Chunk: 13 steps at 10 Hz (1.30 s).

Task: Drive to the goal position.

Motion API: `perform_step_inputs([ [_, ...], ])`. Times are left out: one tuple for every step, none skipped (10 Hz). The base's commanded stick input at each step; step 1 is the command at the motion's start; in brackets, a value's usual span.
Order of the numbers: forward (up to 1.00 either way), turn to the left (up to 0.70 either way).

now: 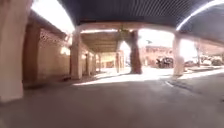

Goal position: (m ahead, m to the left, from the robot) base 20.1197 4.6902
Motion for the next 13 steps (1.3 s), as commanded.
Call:
perform_step_inputs([
  [0.85, 0.00],
  [0.85, 0.00],
  [0.85, 0.00],
  [0.85, 0.00],
  [0.85, 0.10],
  [0.85, 0.21],
  [0.85, 0.33],
  [0.85, 0.20],
  [0.85, 0.06],
  [0.85, 0.00],
  [0.85, 0.00],
  [0.85, 0.00],
  [0.85, 0.00],
])
